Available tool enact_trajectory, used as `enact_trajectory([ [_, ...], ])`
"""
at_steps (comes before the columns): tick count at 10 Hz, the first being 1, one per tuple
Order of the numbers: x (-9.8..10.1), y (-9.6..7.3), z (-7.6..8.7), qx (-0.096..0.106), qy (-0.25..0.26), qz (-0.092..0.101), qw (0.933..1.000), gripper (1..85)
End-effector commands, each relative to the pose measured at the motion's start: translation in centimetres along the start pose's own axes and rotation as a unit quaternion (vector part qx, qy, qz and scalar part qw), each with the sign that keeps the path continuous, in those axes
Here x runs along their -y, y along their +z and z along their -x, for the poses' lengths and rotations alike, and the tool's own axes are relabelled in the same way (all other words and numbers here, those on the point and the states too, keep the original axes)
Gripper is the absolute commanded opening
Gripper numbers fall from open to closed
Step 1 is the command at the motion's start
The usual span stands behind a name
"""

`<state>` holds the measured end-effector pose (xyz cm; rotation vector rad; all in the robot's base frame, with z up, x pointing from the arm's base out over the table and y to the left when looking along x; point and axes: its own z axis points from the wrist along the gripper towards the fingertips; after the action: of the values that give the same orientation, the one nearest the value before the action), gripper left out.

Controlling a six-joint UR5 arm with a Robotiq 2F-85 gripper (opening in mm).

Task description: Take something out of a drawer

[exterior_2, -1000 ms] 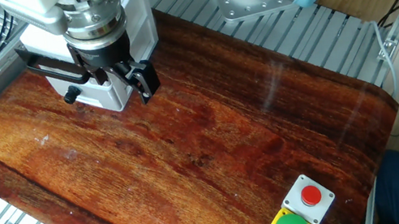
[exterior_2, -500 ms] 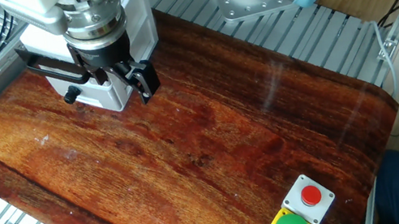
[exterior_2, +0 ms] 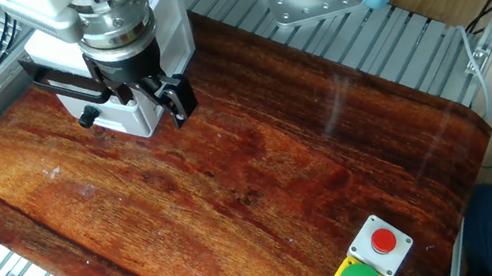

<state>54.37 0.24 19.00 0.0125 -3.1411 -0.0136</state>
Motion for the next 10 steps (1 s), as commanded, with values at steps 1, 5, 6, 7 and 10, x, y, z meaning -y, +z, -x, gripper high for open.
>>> enact_trajectory([
  [1, -2.7, -0.5, -4.2, -0.074, -0.128, 0.058, 0.9874, 1.0],
  [5, -2.7, -0.3, -4.0, -0.071, -0.126, 0.052, 0.9880, 1.0],
  [6, -2.7, -0.3, -4.0, -0.071, -0.127, 0.053, 0.9879, 1.0],
  [7, -2.5, -0.3, -4.0, -0.072, -0.128, 0.050, 0.9878, 1.0],
  [10, -0.7, -1.3, -4.1, -0.076, -0.132, 0.033, 0.9877, 1.0],
])
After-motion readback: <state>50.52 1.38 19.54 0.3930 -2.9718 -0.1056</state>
